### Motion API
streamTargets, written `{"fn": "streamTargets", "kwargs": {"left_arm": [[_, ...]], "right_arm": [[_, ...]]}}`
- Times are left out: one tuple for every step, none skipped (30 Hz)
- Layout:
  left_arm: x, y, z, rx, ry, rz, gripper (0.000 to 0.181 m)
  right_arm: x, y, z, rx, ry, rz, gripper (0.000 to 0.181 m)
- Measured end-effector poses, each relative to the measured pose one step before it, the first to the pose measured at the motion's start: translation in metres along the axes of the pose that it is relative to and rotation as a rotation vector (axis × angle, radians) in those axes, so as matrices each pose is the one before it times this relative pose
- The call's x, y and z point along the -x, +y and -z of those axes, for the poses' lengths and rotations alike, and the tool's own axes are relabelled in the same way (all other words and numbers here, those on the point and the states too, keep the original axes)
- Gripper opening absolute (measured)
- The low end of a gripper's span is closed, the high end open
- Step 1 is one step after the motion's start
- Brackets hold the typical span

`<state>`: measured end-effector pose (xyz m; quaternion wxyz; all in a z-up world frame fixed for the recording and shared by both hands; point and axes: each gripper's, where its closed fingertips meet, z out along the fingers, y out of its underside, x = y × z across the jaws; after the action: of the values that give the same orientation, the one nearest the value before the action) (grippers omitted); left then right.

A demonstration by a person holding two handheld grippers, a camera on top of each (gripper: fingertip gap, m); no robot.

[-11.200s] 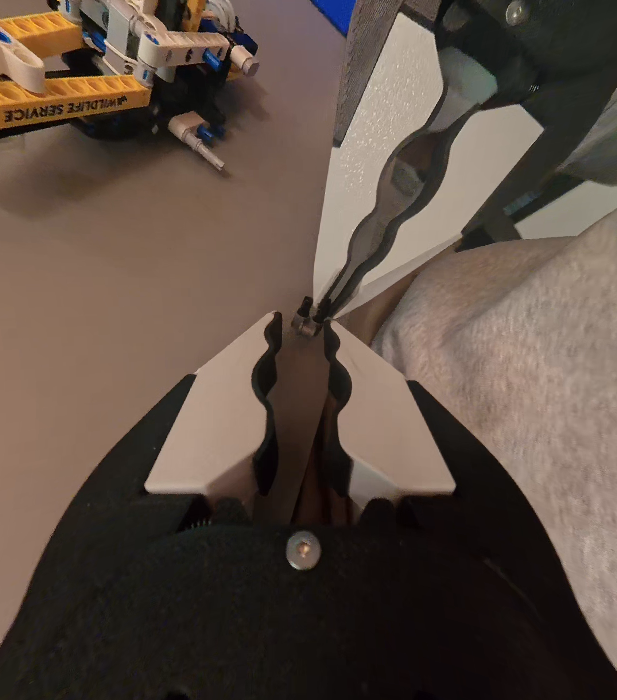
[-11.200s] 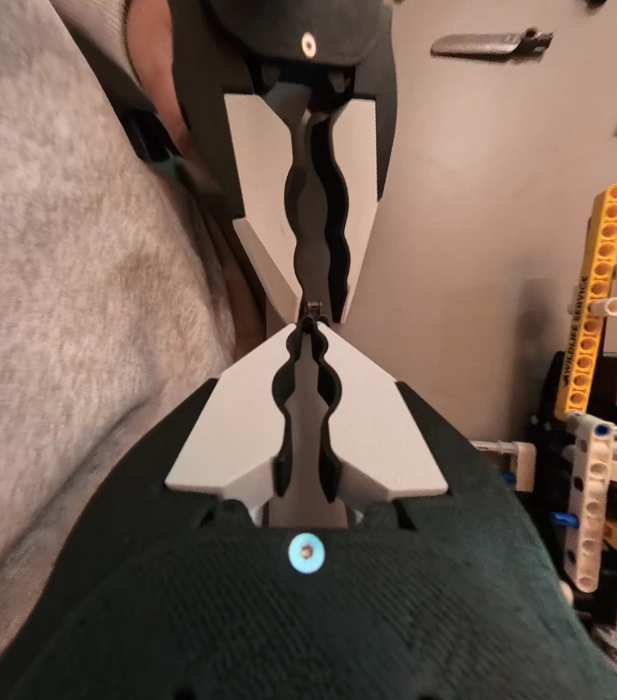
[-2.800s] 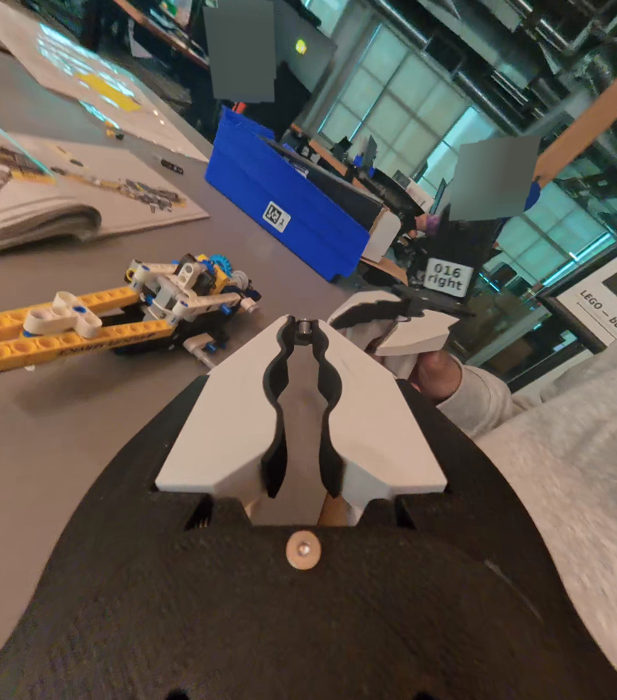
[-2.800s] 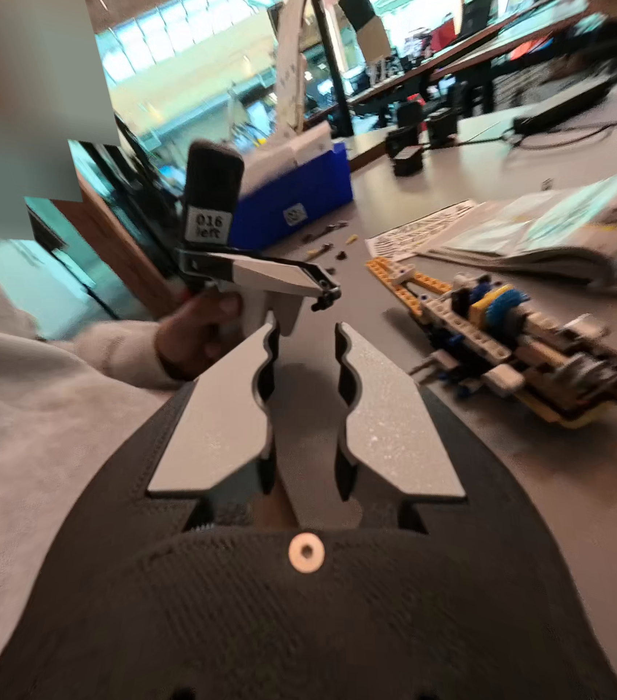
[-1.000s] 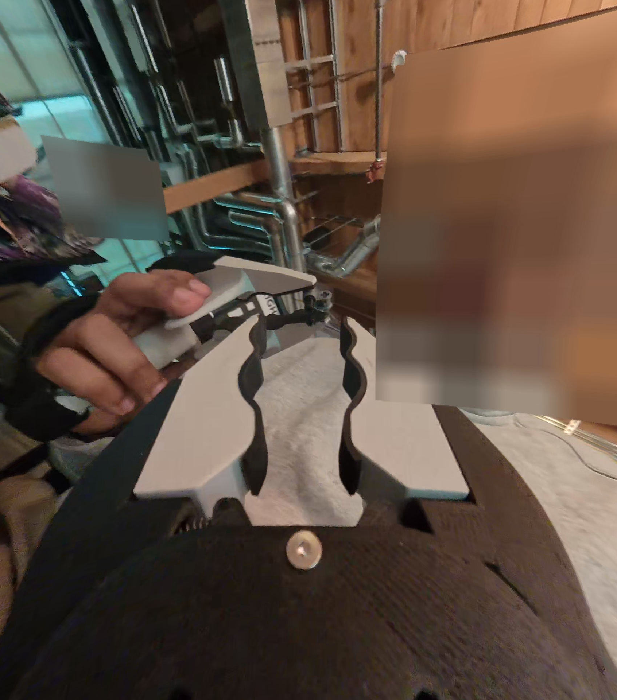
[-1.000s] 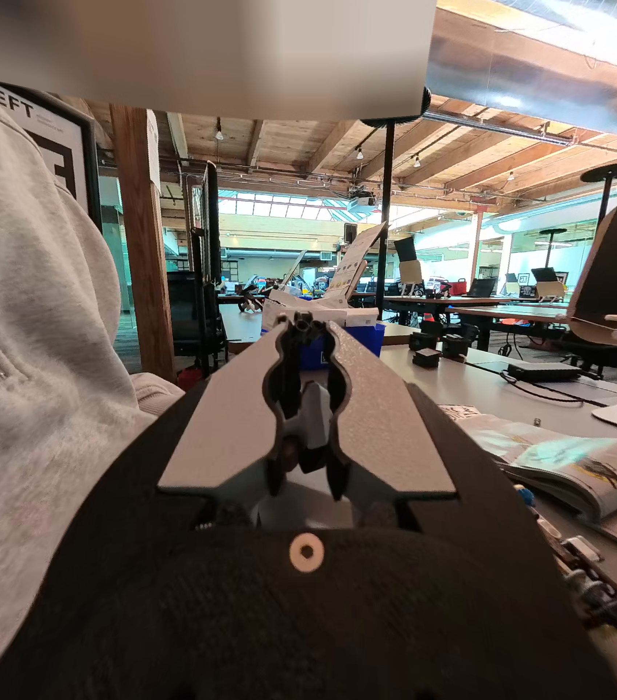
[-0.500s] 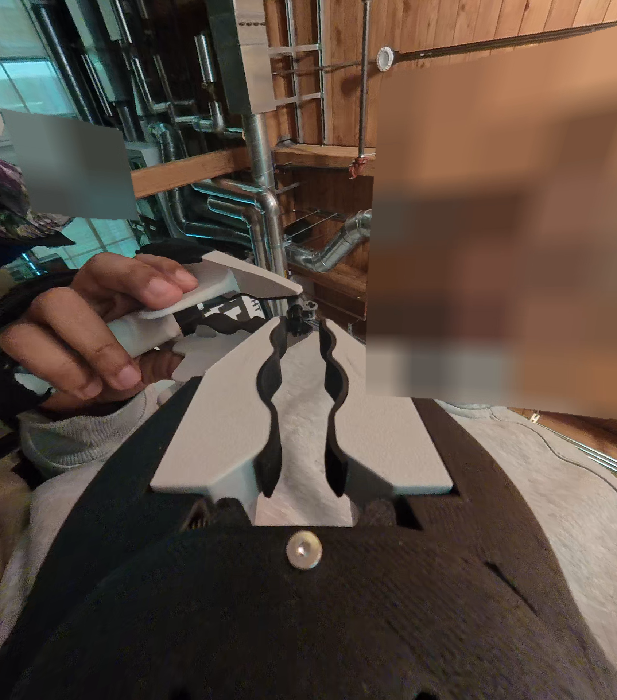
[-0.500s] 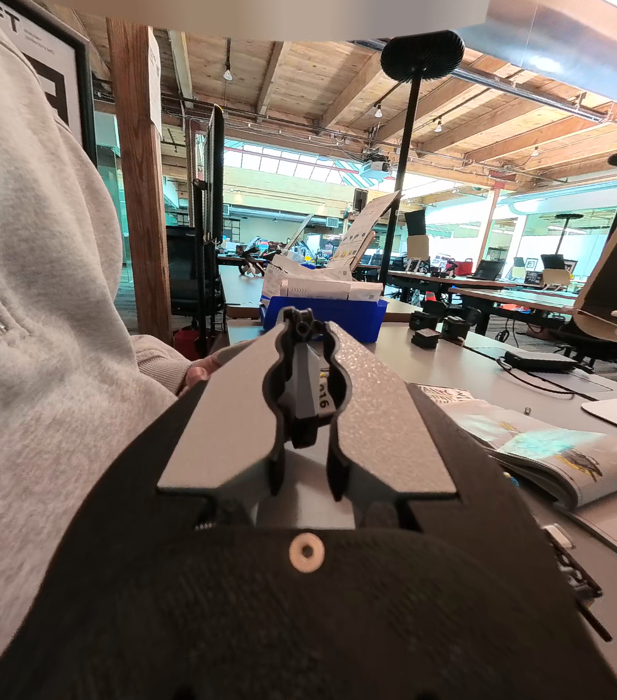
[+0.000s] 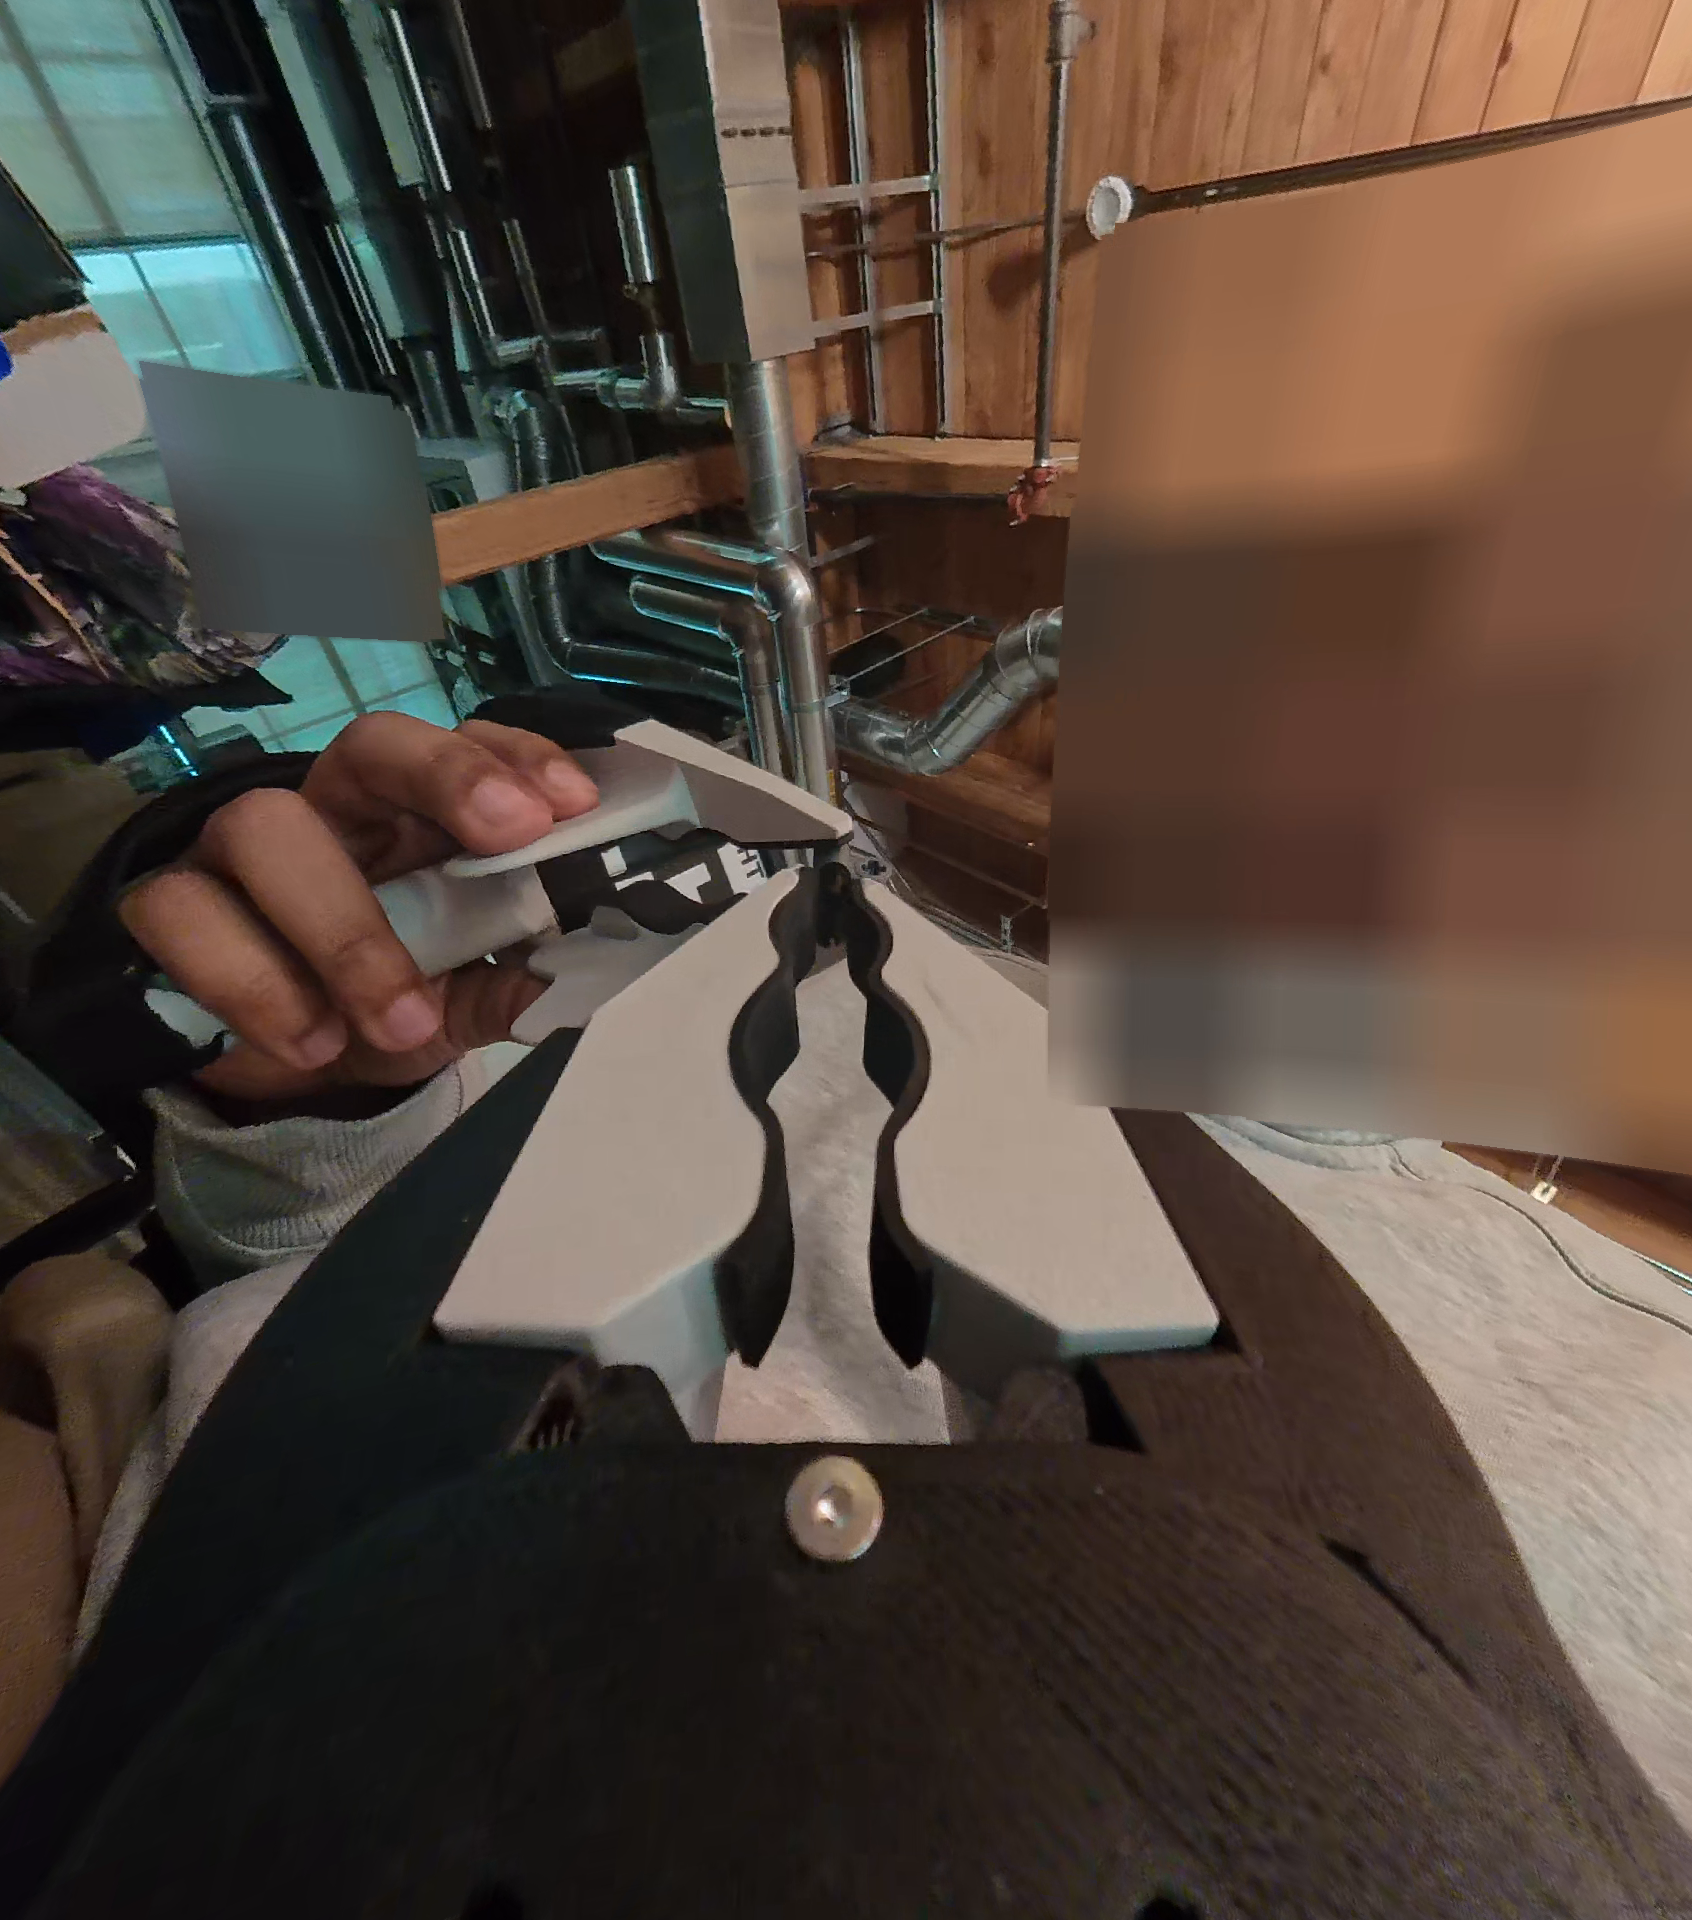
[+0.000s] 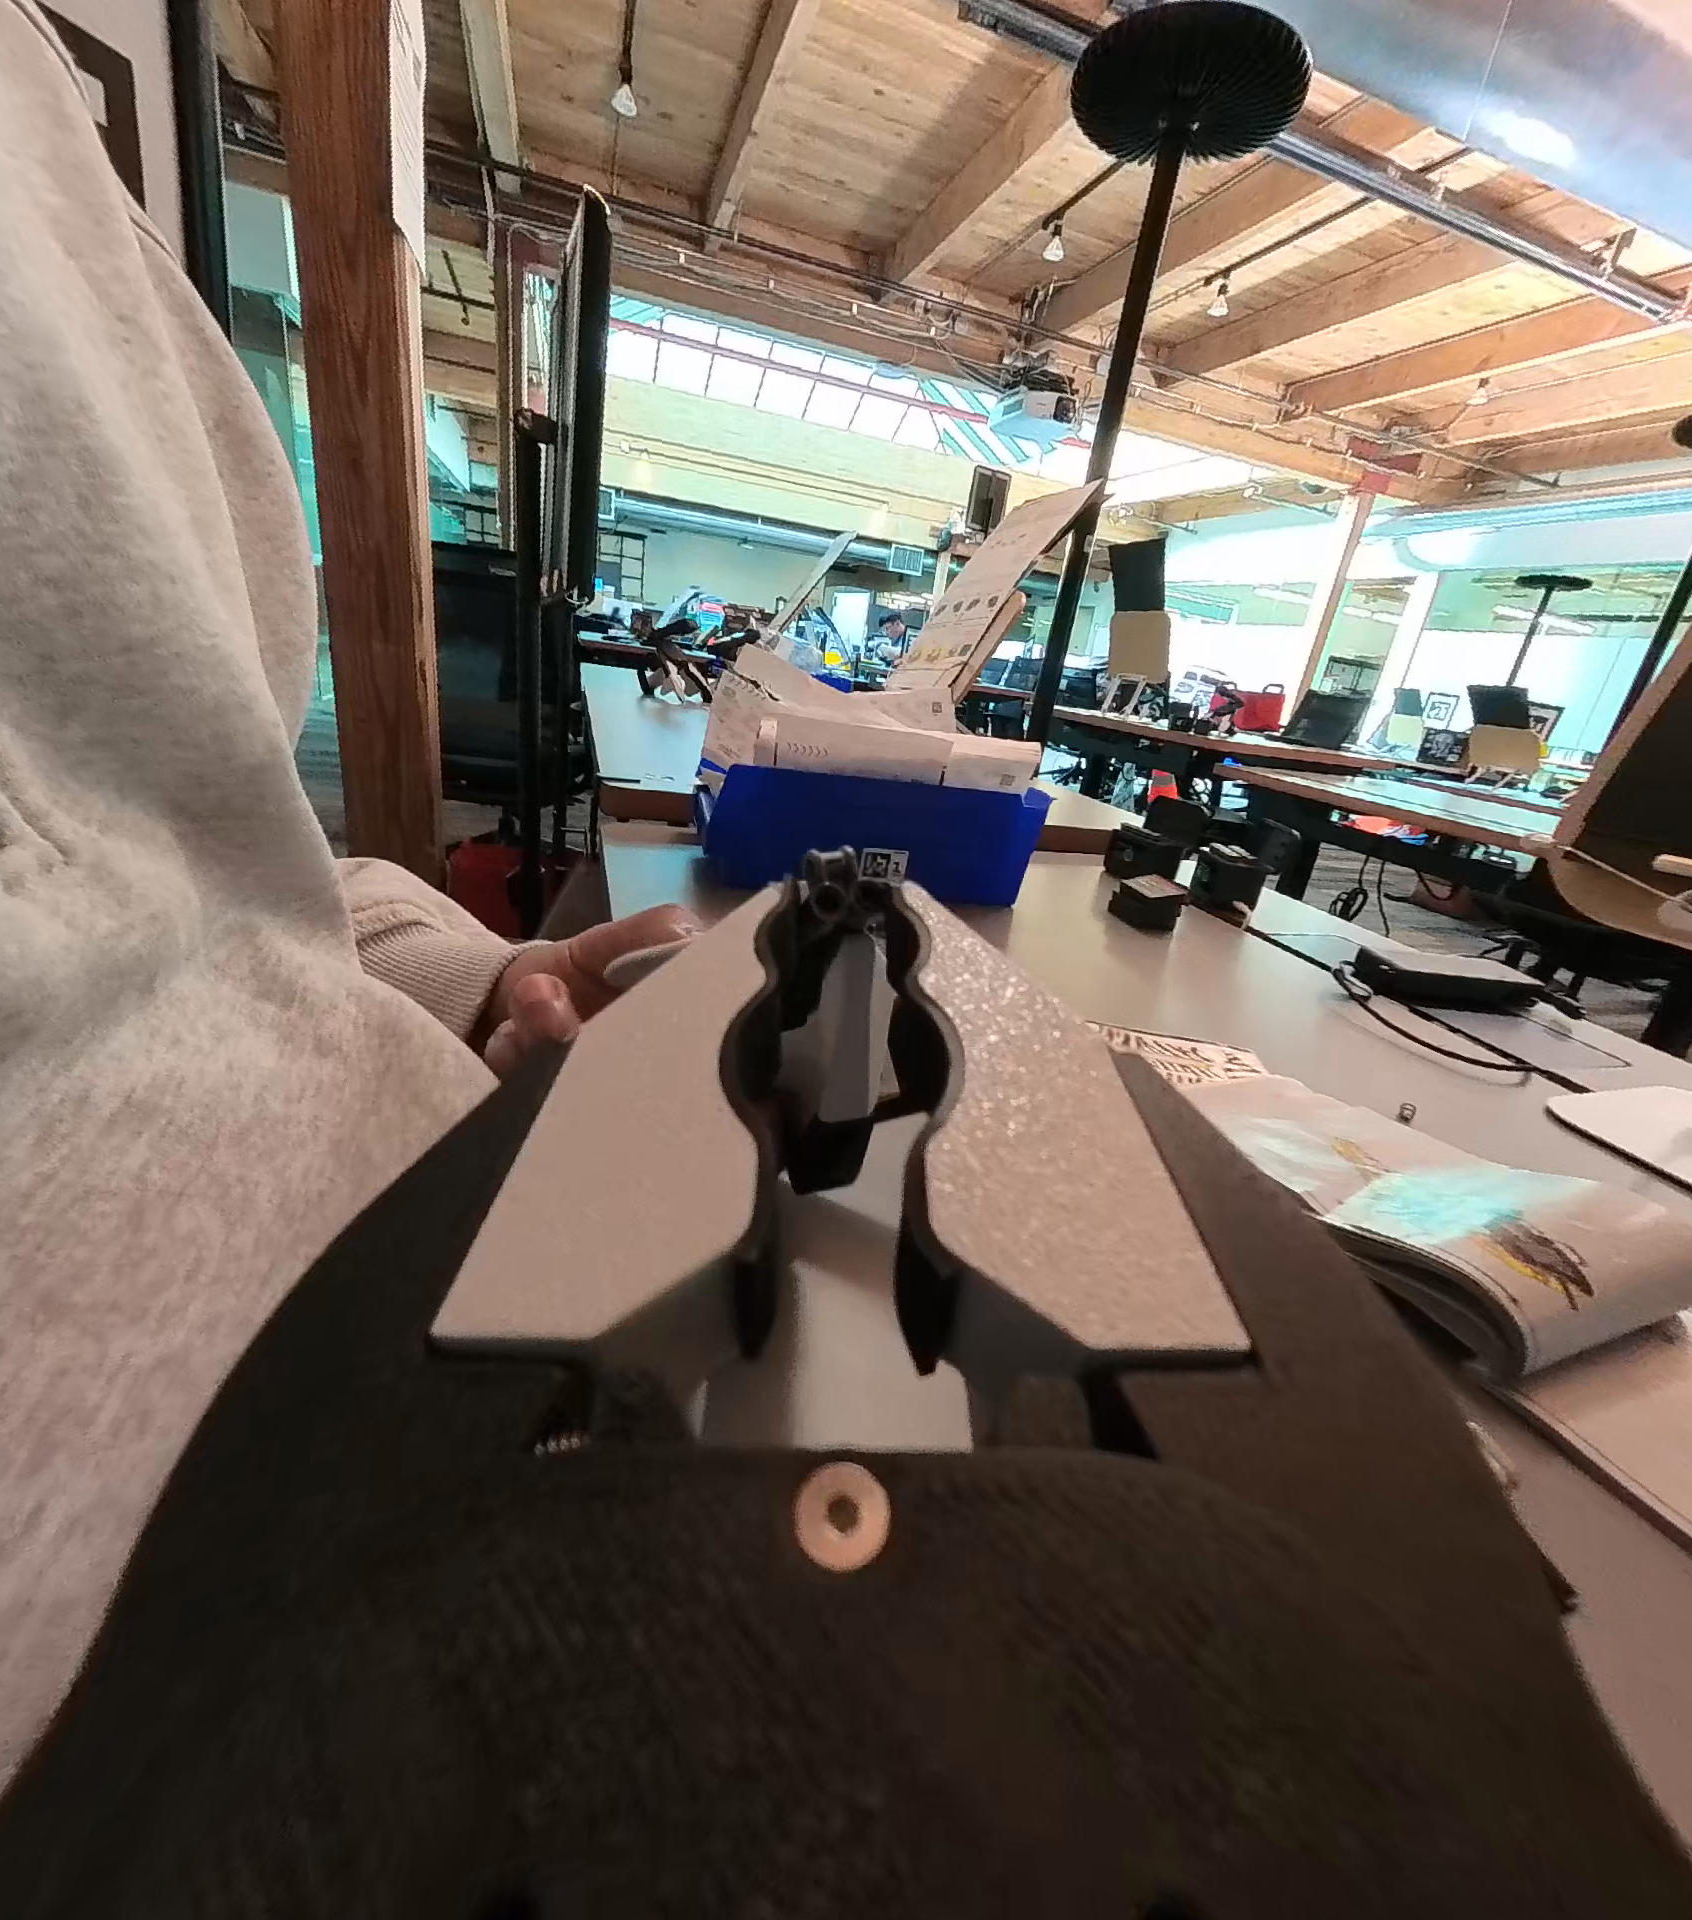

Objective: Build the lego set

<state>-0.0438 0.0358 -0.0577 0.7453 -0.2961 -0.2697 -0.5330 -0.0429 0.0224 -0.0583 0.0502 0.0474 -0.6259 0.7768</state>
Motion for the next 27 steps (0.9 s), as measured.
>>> {"fn": "streamTargets", "kwargs": {"left_arm": [[0.00083, -0.00066, 0.00016, -0.0017, -0.0075, -0.0012, 0.002], [0.00061, -0.00093, 0.00133, -0.0015, -0.0105, -0.0007, 0.002], [0.00069, -0.00095, 0.00091, -0.0004, -0.0113, -0.0007, 0.002], [0.00048, -0.00111, 0.00166, -0.0006, -0.0121, -0.0031, 0.002], [0.00190, -0.00240, 0.00272, -0.0045, -0.0236, -0.0080, 0.002], [0.00166, -0.00294, 0.00330, -0.0017, -0.0284, -0.0137, 0.002], [0.00016, -0.00192, 0.00434, 0.0004, -0.0259, -0.0128, 0.002], [0.00075, -0.00097, 0.00263, 0.0046, -0.0266, -0.0127, 0.002], [0.00145, 0.00076, 0.00195, 0.0125, -0.0293, -0.0136, 0.002], [0.00256, 0.00172, 0.00143, 0.0181, -0.0327, -0.0112, 0.003], [0.00283, 0.00147, 0.00078, 0.0152, -0.0299, -0.0078, 0.003], [0.00126, 0.00069, 0.00044, 0.0098, -0.0150, -0.0033, 0.003], [0.00040, -0.00004, 0.00012, 0.0056, -0.0061, 0.0020, 0.003], [-0.00008, -0.00007, -0.00002, 0.0037, -0.0020, 0.0015, 0.003], [0.00009, 0.00048, -0.00015, 0.0052, -0.0022, -0.0003, 0.003], [0.00076, 0.00110, -0.00037, 0.0089, -0.0066, 0.0006, 0.003], [0.00130, 0.00113, -0.00015, 0.0078, -0.0097, -0.0009, 0.003], [0.00129, 0.00042, -0.00008, 0.0070, -0.0107, -0.0005, 0.003], [0.00042, 0.00032, -0.00008, 0.0051, -0.0031, 0.0000, 0.003], [-0.00033, -0.00018, -0.00015, 0.0005, 0.0065, 0.0024, 0.003], [-0.00046, 0.00007, 0.00033, 0.0015, 0.0068, 0.0052, 0.003], [-0.00038, 0.00008, 0.00045, 0.0025, 0.0049, 0.0031, 0.003], [-0.00047, -0.00002, 0.00033, 0.0013, 0.0055, 0.0015, 0.003], [0.00027, 0.00066, 0.00013, 0.0037, -0.0004, 0.0024, 0.003], [-0.00078, 0.00079, 0.00010, 0.0051, 0.0049, -0.0004, 0.003], [-0.00095, 0.00001, -0.00002, 0.0010, 0.0042, -0.0004, 0.003], [-0.00043, -0.00039, 0.00015, -0.0011, -0.0004, -0.0021, 0.003]], "right_arm": [[-0.00052, 0.00082, 0.00009, 0.0077, 0.0038, 0.0049, 0.014], [-0.00063, 0.00123, 0.00021, 0.0107, 0.0047, 0.0061, 0.014], [-0.00055, 0.00124, 0.00024, 0.0135, 0.0032, 0.0073, 0.014], [-0.00036, 0.00014, 0.00054, 0.0109, 0.0009, 0.0103, 0.017], [-0.00100, -0.00089, 0.00060, 0.0099, -0.0005, 0.0083, 0.019], [0.00005, -0.00016, 0.00061, 0.0205, -0.0155, -0.0061, 0.021], [0.00262, 0.00169, 0.00112, 0.0398, -0.0415, -0.0216, 0.028], [0.00250, 0.00431, 0.00193, 0.0617, -0.0489, -0.0263, 0.034], [0.00048, 0.00645, 0.00228, 0.0750, -0.0385, -0.0174, 0.038], [-0.00113, 0.00682, 0.00199, 0.0751, -0.0267, -0.0036, 0.041], [-0.00178, 0.00607, 0.00083, 0.0691, -0.0180, 0.0074, 0.042], [-0.00163, 0.00369, -0.00008, 0.0541, -0.0134, 0.0173, 0.040], [-0.00075, 0.00046, -0.00082, 0.0293, -0.0149, 0.0193, 0.037], [0.00050, -0.00137, -0.00107, 0.0124, -0.0185, 0.0184, 0.036], [0.00045, -0.00152, -0.00124, 0.0083, -0.0178, 0.0177, 0.034], [-0.00038, -0.00117, -0.00116, 0.0071, -0.0135, 0.0161, 0.032], [-0.00111, -0.00114, -0.00078, 0.0043, -0.0083, 0.0140, 0.030], [-0.00091, -0.00132, -0.00046, 0.0000, -0.0075, 0.0110, 0.030], [0.00017, -0.00152, -0.00024, -0.0021, -0.0122, 0.0076, 0.029], [0.00066, -0.00105, -0.00049, 0.0013, -0.0137, 0.0064, 0.028], [0.00021, -0.00001, -0.00088, 0.0085, -0.0082, 0.0076, 0.026], [0.00037, 0.00122, -0.00118, 0.0163, -0.0057, 0.0113, 0.024], [0.00046, 0.00138, -0.00142, 0.0182, -0.0046, 0.0150, 0.022], [-0.00048, 0.00054, -0.00104, 0.0123, 0.0032, 0.0157, 0.014], [-0.00016, -0.00064, -0.00042, 0.0031, -0.0005, 0.0156, 0.014], [-0.00001, -0.00105, -0.00025, 0.0005, -0.0044, 0.0080, 0.014], [-0.00036, -0.00056, -0.00033, 0.0038, -0.0049, 0.0003, 0.014]]}}
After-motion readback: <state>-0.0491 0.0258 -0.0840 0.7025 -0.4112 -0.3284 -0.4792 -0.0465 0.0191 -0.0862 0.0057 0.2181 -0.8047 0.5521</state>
